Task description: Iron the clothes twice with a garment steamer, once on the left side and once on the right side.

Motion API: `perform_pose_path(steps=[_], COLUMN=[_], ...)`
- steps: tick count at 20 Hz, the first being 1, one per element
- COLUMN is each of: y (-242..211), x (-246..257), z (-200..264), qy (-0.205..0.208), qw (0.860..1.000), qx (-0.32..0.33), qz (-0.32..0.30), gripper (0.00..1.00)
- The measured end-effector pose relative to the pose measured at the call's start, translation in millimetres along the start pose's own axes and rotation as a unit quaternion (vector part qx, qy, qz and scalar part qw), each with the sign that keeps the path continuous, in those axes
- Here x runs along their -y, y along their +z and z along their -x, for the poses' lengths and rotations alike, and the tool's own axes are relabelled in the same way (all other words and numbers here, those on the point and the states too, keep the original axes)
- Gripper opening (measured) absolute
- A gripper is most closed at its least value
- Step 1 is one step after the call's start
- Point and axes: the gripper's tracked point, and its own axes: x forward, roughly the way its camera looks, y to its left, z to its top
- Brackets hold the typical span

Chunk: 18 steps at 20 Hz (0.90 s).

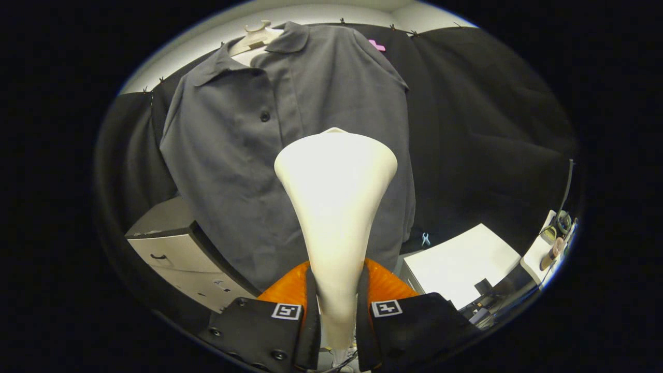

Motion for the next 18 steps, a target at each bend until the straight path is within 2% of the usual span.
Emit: perform_pose_path(steps=[6, 11, 18], y=[40, 51, 65], x=[-72, -111, -125], z=[51, 83, 106], qy=[0.002, -0.005, -0.011], qw=[0.998, 0.993, 0.99], qx=[0.059, 0.117, 0.144], qz=[-0.001, -0.001, -0.003], gripper=[0.36, 0.35, 0.35])
